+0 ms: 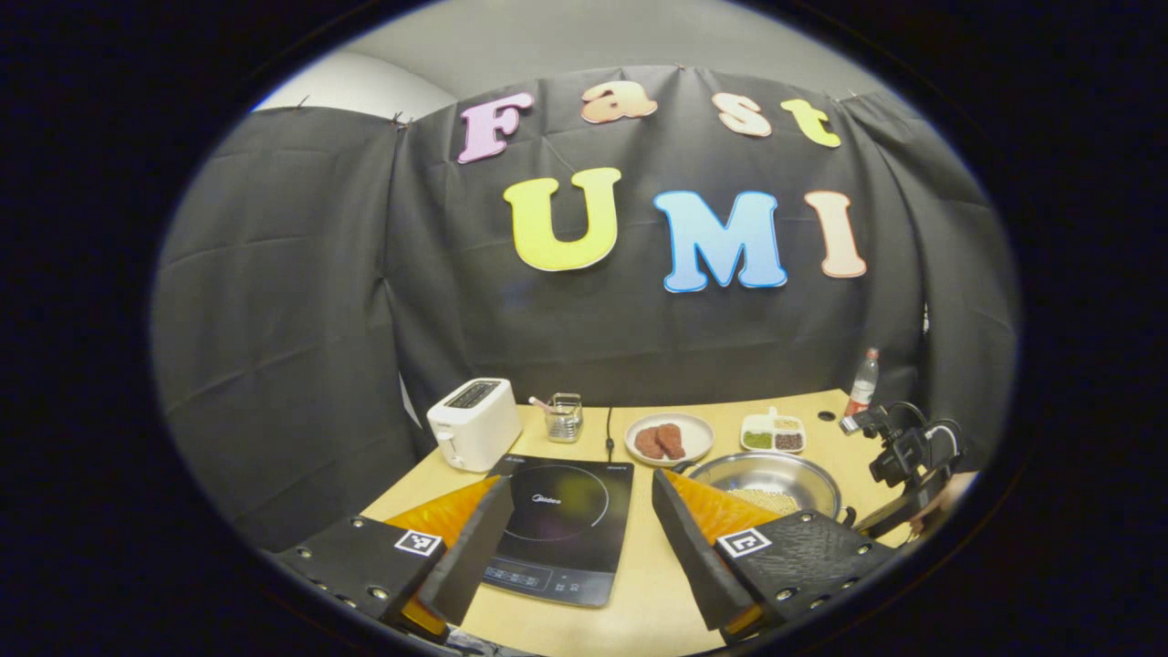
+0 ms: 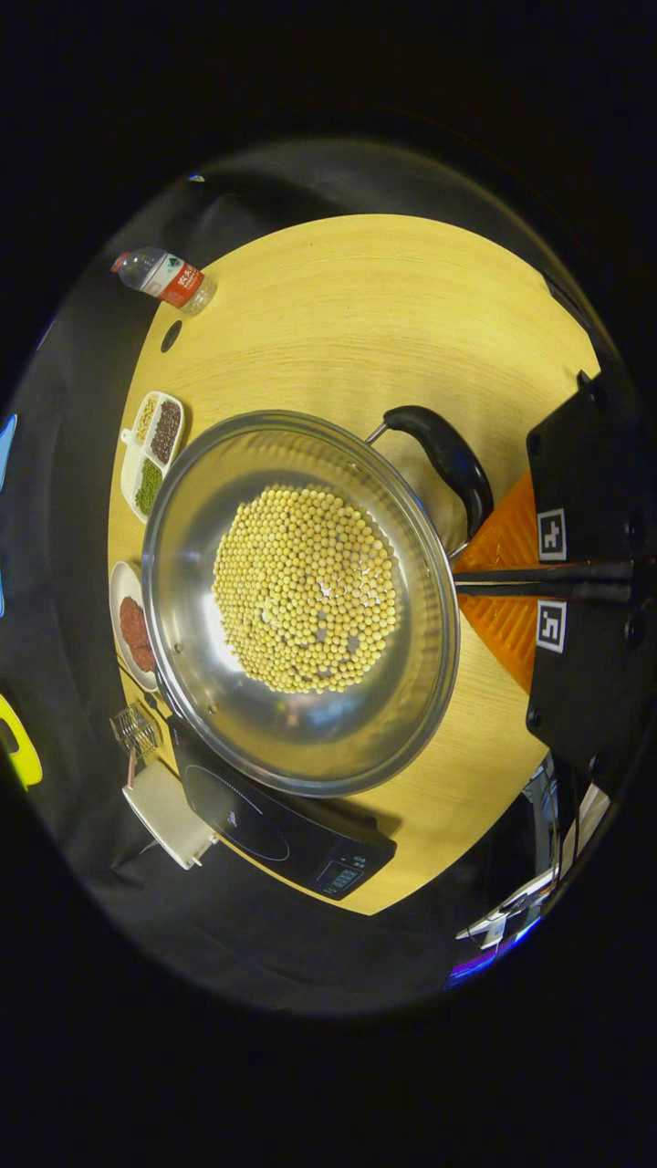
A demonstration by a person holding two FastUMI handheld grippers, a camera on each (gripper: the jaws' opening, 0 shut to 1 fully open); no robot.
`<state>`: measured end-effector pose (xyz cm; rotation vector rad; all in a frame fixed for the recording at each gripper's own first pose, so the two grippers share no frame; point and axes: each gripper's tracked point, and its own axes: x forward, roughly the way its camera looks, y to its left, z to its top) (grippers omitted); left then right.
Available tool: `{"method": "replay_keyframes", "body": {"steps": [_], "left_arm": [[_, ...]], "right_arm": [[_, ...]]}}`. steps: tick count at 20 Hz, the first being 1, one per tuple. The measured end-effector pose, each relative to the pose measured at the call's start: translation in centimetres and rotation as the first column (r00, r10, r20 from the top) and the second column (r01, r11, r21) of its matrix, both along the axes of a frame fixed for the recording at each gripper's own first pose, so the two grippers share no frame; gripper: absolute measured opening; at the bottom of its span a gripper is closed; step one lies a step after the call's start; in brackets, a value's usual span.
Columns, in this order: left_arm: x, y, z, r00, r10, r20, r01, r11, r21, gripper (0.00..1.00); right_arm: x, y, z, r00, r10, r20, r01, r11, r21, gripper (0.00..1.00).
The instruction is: First push the handle of the pot to place it horizontally, then grasp the pot with both hands and set it on the induction cooktop.
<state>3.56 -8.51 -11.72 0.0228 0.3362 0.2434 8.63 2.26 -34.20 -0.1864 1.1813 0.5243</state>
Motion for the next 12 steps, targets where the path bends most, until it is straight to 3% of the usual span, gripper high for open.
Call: {"method": "replay_keyframes", "body": {"steps": [2, 12], "left_arm": [[0.6, -0.6, -0.3, 1.0, -0.003, -0.007, 0.003, 1.0, 0.004, 0.9], [1.8, -3.9, -1.5, 0.998, 0.005, -0.055, -0.004, 1.0, 0.013, 0.93]], "right_arm": [[0.9, -0.9, 0.0, 1.0, -0.018, 0.002, 0.018, 1.0, 0.003, 0.02], [5.5, -5.2, -0.1, 0.996, -0.08, 0.027, 0.08, 0.997, -0.005, 0.02]]}}
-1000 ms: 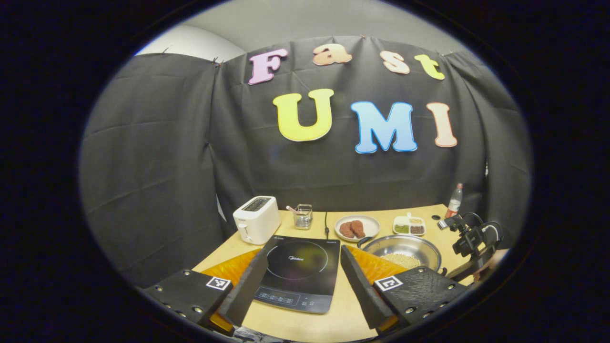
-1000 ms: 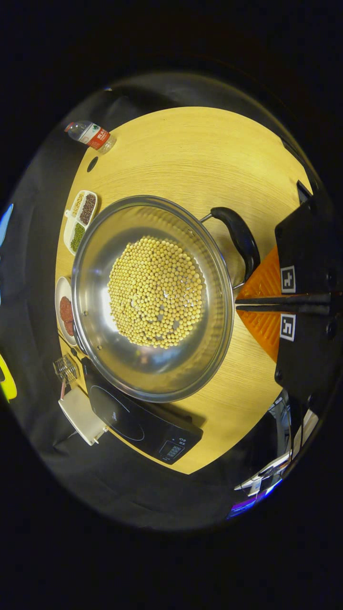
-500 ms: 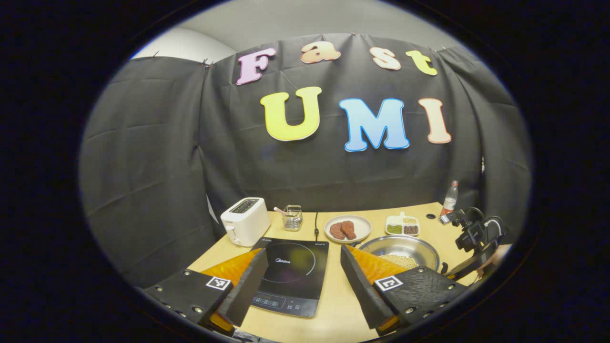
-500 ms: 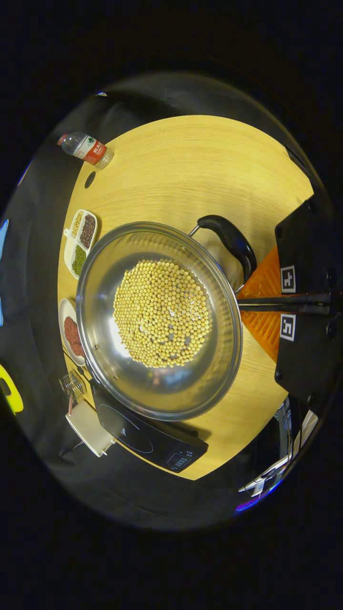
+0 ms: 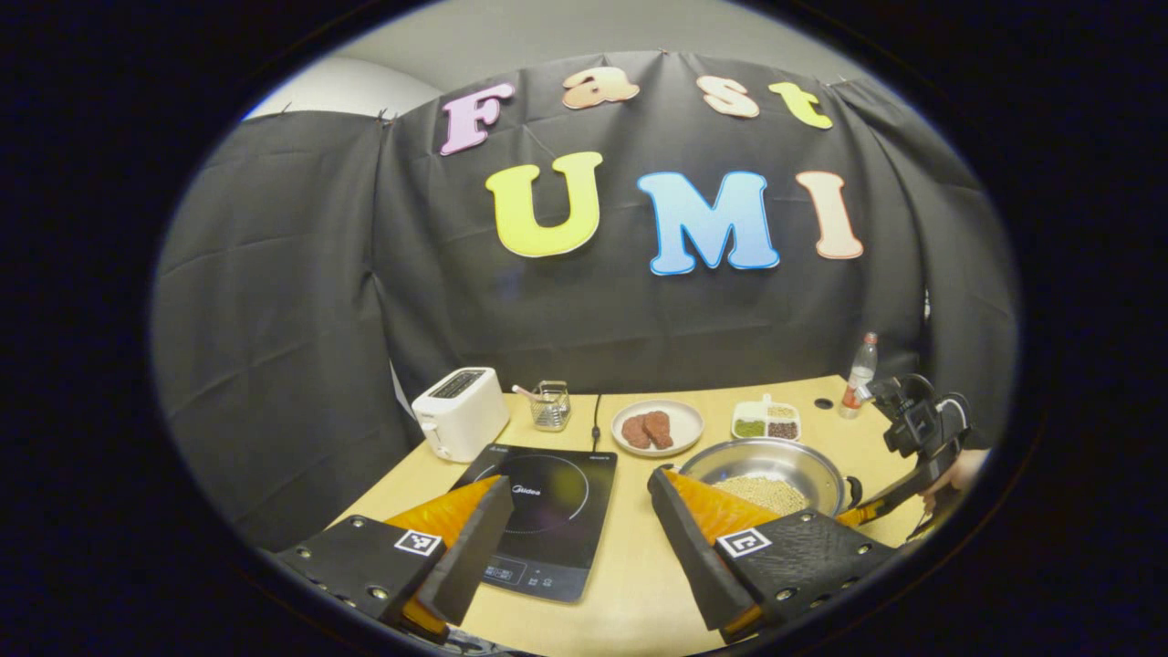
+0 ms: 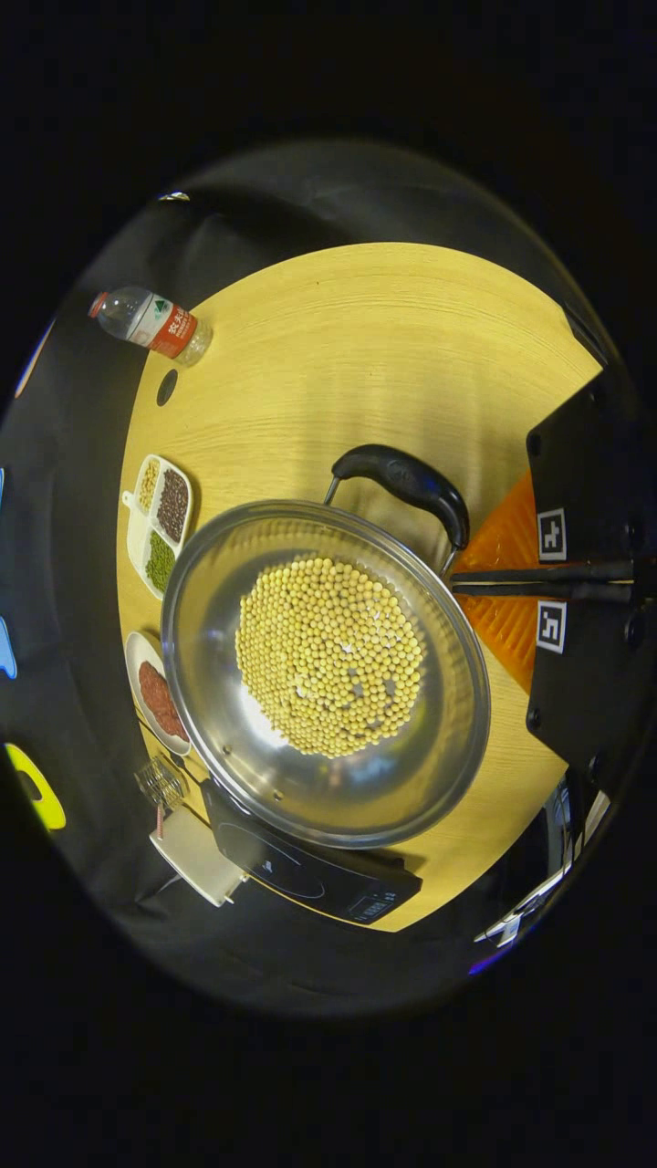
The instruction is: First push the handle of the pot to place it horizontally, then grasp the pot with both hands and set it on the induction cooktop.
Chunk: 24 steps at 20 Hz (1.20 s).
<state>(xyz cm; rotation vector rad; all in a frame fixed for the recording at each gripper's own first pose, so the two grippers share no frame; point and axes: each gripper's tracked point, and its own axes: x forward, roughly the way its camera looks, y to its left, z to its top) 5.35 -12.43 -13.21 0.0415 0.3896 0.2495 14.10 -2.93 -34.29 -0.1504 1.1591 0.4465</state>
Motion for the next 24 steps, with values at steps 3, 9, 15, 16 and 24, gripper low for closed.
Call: {"method": "replay_keyframes", "body": {"steps": [3, 9, 15, 16, 24], "left_arm": [[0.2, -1.1, 0.1, 1.0, 0.004, -0.009, -0.004, 1.0, 0.01, 0.9], [0.1, -3.0, 0.1, 0.999, 0.016, -0.03, -0.015, 0.999, 0.034, 0.93], [1.1, -3.3, 0.2, 1.0, -0.003, -0.016, 0.003, 1.0, -0.004, 0.93], [1.4, -3.3, -0.1, 1.0, -0.006, -0.018, 0.006, 1.0, -0.015, 0.93], [5.0, -3.7, -4.2, 0.986, -0.148, -0.072, 0.133, 0.976, -0.171, 0.92]], "right_arm": [[1.3, -0.7, 0.1, 1.0, -0.022, -0.001, 0.022, 0.999, 0.026, 0.02], [3.5, -1.8, 0.6, 0.999, -0.052, 0.007, 0.051, 0.996, 0.068, 0.02], [5.1, -2.1, 0.9, 0.993, -0.112, 0.027, 0.108, 0.988, 0.114, 0.02], [5.2, -2.2, 1.0, 0.993, -0.117, 0.032, 0.113, 0.987, 0.116, 0.02], [4.1, -2.6, 4.5, 0.979, -0.172, 0.111, 0.154, 0.976, 0.155, 0.51]]}}
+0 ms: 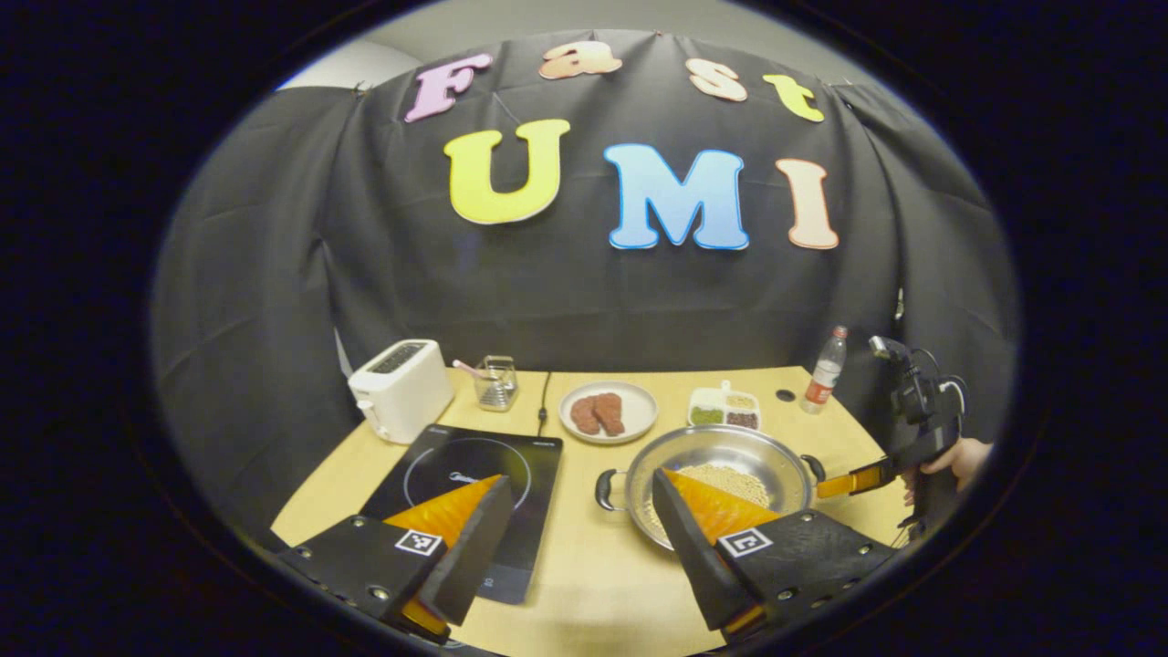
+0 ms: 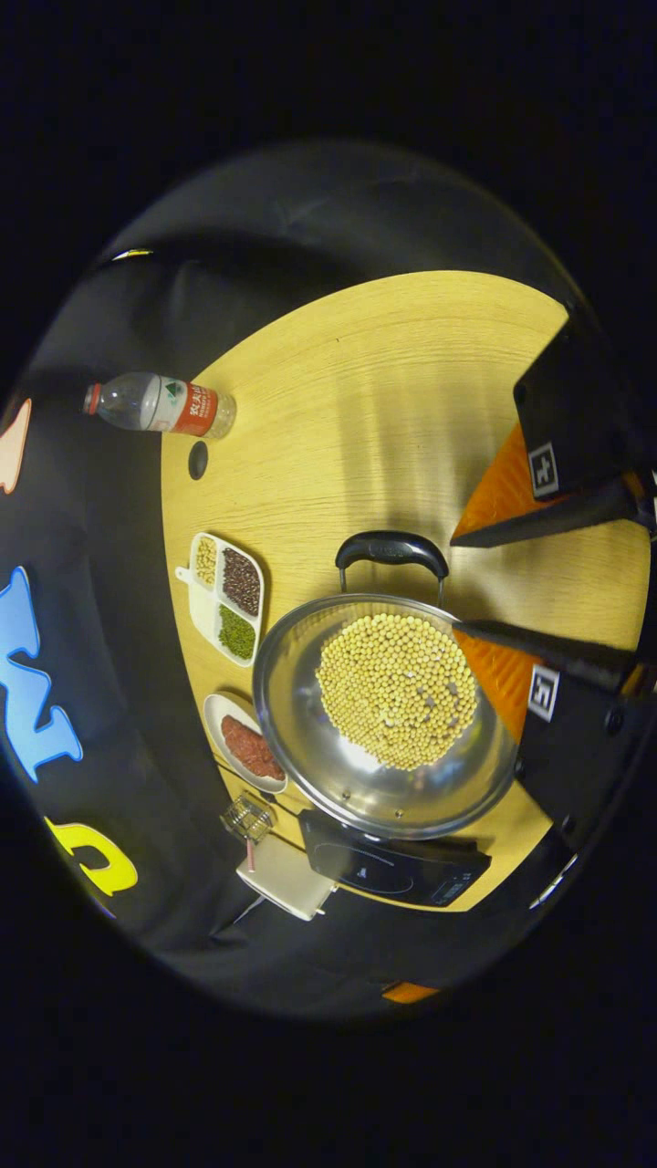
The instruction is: First push the handle of the pot to place it horizontally, then grasp the pot with both hands and set it on the induction cooktop.
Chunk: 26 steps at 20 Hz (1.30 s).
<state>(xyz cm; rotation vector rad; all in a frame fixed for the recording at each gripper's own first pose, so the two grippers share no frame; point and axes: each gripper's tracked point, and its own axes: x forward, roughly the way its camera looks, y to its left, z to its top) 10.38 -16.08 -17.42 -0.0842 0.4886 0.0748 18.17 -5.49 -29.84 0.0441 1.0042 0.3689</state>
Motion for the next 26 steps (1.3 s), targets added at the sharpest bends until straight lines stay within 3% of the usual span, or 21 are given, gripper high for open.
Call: {"method": "replay_keyframes", "body": {"steps": [1, 2, 3, 10, 15, 19, 23, 24, 25, 26], "left_arm": [[0.7, 0.3, -0.4, 1.0, -0.01, -0.006, 0.01, 1.0, -0.027, 0.92], [1.5, 0.5, -1.1, 1.0, -0.028, -0.014, 0.027, 0.998, -0.055, 0.91], [2.3, 0.5, -1.9, 0.998, -0.047, -0.029, 0.045, 0.996, -0.076, 0.91], [8.3, 0.6, -8.2, 0.978, -0.157, -0.134, 0.133, 0.976, -0.173, 0.94], [11.9, -0.8, -13.6, 0.952, -0.231, -0.203, 0.189, 0.96, -0.208, 0.94], [13.8, -2.8, -18.4, 0.933, -0.264, -0.244, 0.189, 0.937, -0.292, 0.94], [15.0, -3.2, -22.2, 0.913, -0.294, -0.284, 0.208, 0.932, -0.298, 0.91], [15.0, -3.3, -22.4, 0.908, -0.308, -0.285, 0.219, 0.927, -0.305, 0.94], [15.2, -3.3, -22.9, 0.904, -0.316, -0.289, 0.227, 0.926, -0.302, 0.94], [15.3, -3.2, -23.3, 0.902, -0.319, -0.291, 0.232, 0.926, -0.298, 0.94]], "right_arm": [[0.0, -0.3, 0.5, 1.0, -0.006, 0.021, 0.006, 1.0, -0.01, 0.67], [0.1, -0.4, 1.2, 0.999, -0.006, 0.045, 0.007, 1.0, -0.013, 0.89], [0.3, -0.5, 1.8, 0.998, -0.011, 0.066, 0.012, 1.0, -0.014, 0.98], [3.4, 1.2, 3.7, 0.988, -0.076, 0.137, 0.07, 0.996, 0.051, 0.98], [6.0, 1.4, 1.1, 0.984, -0.076, 0.16, 0.077, 0.997, 0.002, 0.98], [8.2, 1.7, -1.7, 0.984, -0.058, 0.167, 0.063, 0.998, -0.026, 0.98], [8.5, 2.6, -3.9, 0.99, -0.075, 0.122, 0.074, 0.997, 0.017, 0.98], [8.5, 2.6, -4.2, 0.99, -0.075, 0.117, 0.074, 0.997, 0.018, 0.98], [8.6, 2.6, -4.7, 0.991, -0.073, 0.116, 0.072, 0.997, 0.011, 0.94], [8.7, 2.5, -5.0, 0.991, -0.068, 0.116, 0.068, 0.998, 0.006, 0.98]]}}
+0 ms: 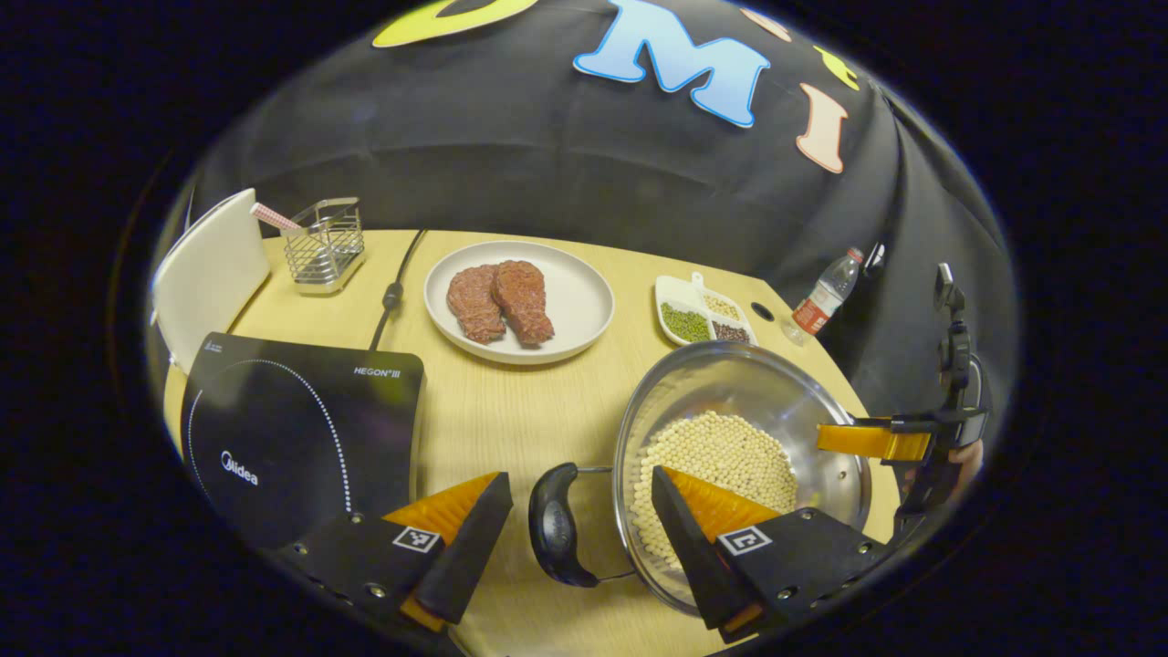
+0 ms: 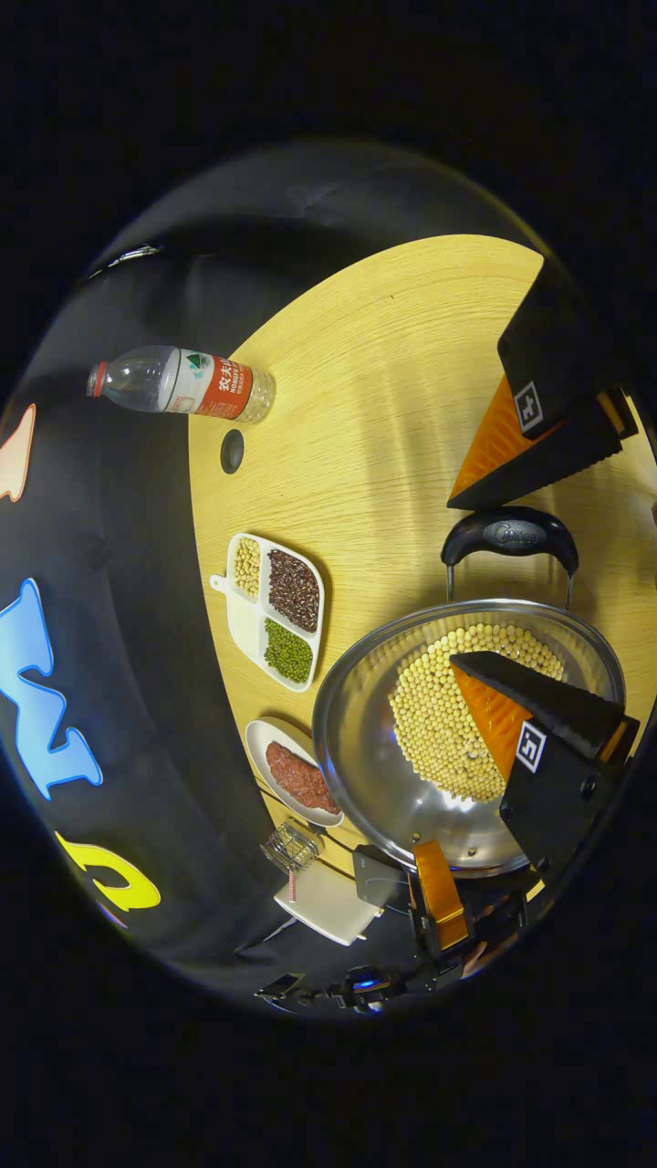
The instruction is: First push the handle of the pot to place it horizontally, then grasp the pot with both hands and set it on the induction cooktop.
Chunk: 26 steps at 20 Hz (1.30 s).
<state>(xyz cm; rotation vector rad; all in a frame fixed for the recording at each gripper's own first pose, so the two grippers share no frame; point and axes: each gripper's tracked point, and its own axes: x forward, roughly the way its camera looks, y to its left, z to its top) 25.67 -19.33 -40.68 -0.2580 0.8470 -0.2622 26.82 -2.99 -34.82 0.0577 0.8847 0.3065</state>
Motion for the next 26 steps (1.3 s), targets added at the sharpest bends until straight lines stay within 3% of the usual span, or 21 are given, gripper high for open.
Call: {"method": "replay_keyframes", "body": {"steps": [4, 5, 6, 7, 8, 9, 10, 11, 12, 15, 18, 19, 20, 22, 26], "left_arm": [[-0.4, -0.5, -1.1, 0.999, -0.009, -0.033, 0.007, 0.999, -0.053, 0.9], [-0.2, -0.5, -1.4, 0.999, -0.003, -0.033, 0.001, 0.998, -0.06, 0.89], [-0.3, -0.6, -1.6, 0.999, -0.004, -0.036, 0.002, 0.998, -0.069, 0.75], [-0.4, -0.8, -1.6, 0.999, -0.007, -0.039, 0.004, 0.997, -0.075, 0.69], [-0.4, -0.9, -1.8, 0.999, -0.012, -0.046, 0.008, 0.997, -0.082, 0.71], [-0.6, -1.6, -1.7, 0.998, -0.026, -0.05, 0.02, 0.994, -0.108, 0.71], [-0.3, -1.1, -1.6, 0.999, -0.011, -0.047, 0.006, 0.995, -0.1, 0.66], [-0.3, -1.2, -1.9, 0.998, -0.016, -0.055, 0.01, 0.995, -0.098, 0.61], [-0.7, -1.5, -2.1, 0.997, -0.026, -0.066, 0.019, 0.994, -0.103, 0.57], [-1.0, -1.6, -2.4, 0.995, -0.019, -0.096, 0.008, 0.993, -0.116, 0.61], [-1.1, -1.6, -2.3, 0.994, -0.015, -0.104, 0.003, 0.994, -0.112, 0.56], [-1.4, -1.7, -2.5, 0.992, -0.017, -0.126, 0.004, 0.995, -0.099, 0.6], [-1.7, -1.7, -2.6, 0.989, -0.026, -0.144, 0.015, 0.997, -0.078, 0.53], [-1.9, -1.7, -2.5, 0.987, -0.035, -0.154, 0.027, 0.998, -0.054, 0.6], [-5.0, -1.8, -1.9, 0.986, -0.033, -0.162, 0.024, 0.998, -0.056, 0.54]], "right_arm": [[-0.1, 0.3, -1.0, 1.0, 0.013, -0.019, -0.012, 1.0, 0.007, 0.98], [-0.2, 0.4, -1.2, 1.0, 0.013, -0.028, -0.013, 1.0, 0.012, 0.93], [-0.3, 0.5, -1.3, 0.999, 0.015, -0.033, -0.014, 1.0, 0.022, 0.98], [-0.1, 0.7, -1.3, 0.999, 0.016, -0.037, -0.015, 0.999, 0.03, 0.89], [-0.1, 0.8, -1.4, 0.999, 0.015, -0.041, -0.014, 0.999, 0.032, 0.9], [0.1, 0.7, -1.7, 0.999, 0.011, -0.042, -0.01, 0.999, 0.031, 0.78], [0.2, -0.1, -2.0, 0.999, -0.014, -0.047, 0.014, 1.0, 0.003, 0.74], [0.3, 0.0, -2.0, 0.998, -0.026, -0.061, 0.027, 0.999, 0.03, 0.78], [0.1, 0.1, -2.0, 0.996, -0.032, -0.083, 0.036, 0.998, 0.053, 0.63], [0.0, 0.3, -2.2, 0.992, -0.043, -0.115, 0.052, 0.996, 0.076, 0.58], [-0.1, 0.4, -2.1, 0.991, -0.039, -0.129, 0.051, 0.995, 0.087, 0.55], [-0.2, 0.4, -2.1, 0.992, -0.036, -0.125, 0.047, 0.995, 0.084, 0.55], [-0.2, 0.4, -2.2, 0.992, -0.03, -0.119, 0.039, 0.996, 0.075, 0.58], [-1.0, 0.3, -2.4, 0.99, -0.015, -0.137, 0.022, 0.999, 0.047, 0.55], [-4.1, -0.7, -1.7, 0.989, -0.023, -0.148, 0.027, 0.999, 0.024, 0.55]]}}
